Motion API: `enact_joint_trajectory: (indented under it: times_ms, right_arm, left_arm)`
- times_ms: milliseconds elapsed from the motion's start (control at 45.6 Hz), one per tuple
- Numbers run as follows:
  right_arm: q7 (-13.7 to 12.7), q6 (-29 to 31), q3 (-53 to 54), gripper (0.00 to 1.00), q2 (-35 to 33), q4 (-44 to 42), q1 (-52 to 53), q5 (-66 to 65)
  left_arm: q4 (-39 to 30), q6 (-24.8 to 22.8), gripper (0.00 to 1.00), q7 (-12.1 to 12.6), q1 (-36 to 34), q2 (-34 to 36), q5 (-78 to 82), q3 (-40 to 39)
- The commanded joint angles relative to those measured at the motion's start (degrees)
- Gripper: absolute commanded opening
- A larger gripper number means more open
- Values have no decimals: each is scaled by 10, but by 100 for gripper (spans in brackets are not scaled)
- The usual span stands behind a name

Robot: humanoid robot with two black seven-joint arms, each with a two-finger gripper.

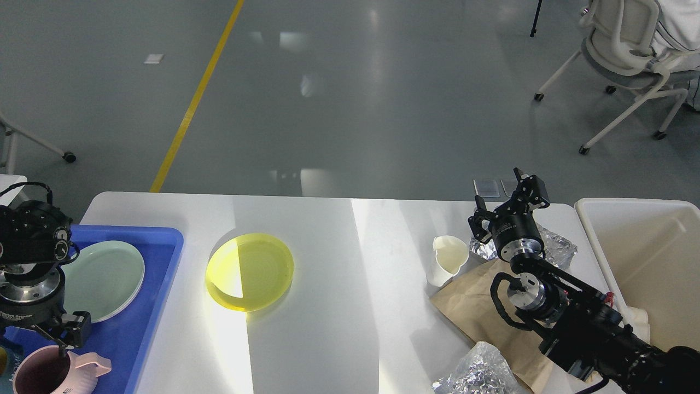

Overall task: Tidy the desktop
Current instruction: 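Open the left gripper and raise it off the pink mug, then move the left gripper to the yellow plate's rim nearest the tray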

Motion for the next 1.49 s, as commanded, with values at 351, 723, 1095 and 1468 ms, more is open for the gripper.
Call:
enact_joint_trajectory:
  times_ms: [351, 723, 1095, 1468]
  right_arm:
    - [0, 0, 0, 100, -1, 1, 0, 0]
    - [1, 0, 0, 100, -1, 1, 0, 0]
    - [0, 0, 0, 100, -1, 1, 0, 0]
    - [0, 0, 0, 100, -1, 1, 0, 0]
  left_arm:
    - [90, -90, 96, 2, -81, 15, -45, -108]
    - [133, -90, 96, 3, -59, 8, -91, -183]
    - [133, 80, 95, 5, 95, -17, -192, -179]
    - [132, 272, 95, 6, 154, -69, -337, -185]
